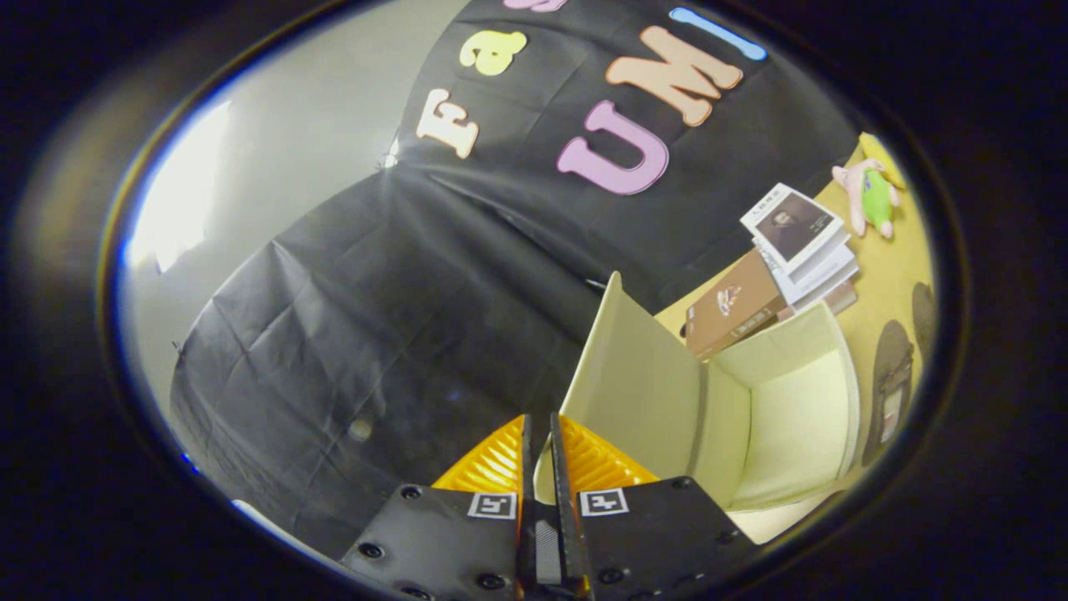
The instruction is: Open the storage box then place both shoes into the box .Put the left shoe in first, then the right shoe, with the right side of both shoes facing outward in a uniform manner.
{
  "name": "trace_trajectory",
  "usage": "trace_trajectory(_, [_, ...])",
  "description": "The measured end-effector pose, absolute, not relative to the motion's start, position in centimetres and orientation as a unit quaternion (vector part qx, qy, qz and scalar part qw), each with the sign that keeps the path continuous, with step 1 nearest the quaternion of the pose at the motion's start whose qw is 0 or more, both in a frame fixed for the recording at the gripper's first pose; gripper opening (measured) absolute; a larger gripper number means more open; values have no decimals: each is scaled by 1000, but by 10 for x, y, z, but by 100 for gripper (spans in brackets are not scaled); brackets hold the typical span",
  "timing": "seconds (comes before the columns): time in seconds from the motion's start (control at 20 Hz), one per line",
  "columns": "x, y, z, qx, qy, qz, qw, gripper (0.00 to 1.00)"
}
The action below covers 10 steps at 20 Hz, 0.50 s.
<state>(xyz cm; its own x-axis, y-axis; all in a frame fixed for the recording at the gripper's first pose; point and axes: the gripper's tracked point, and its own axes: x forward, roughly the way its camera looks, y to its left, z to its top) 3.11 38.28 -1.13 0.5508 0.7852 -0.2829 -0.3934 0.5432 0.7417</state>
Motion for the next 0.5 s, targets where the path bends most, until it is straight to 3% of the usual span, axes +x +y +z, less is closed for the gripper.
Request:
trace_trajectory(0.45, [18,443,-61,275,347,364,819,14])
trace_trajectory(0.5, [19,436,-66,265,350,356,825,24])
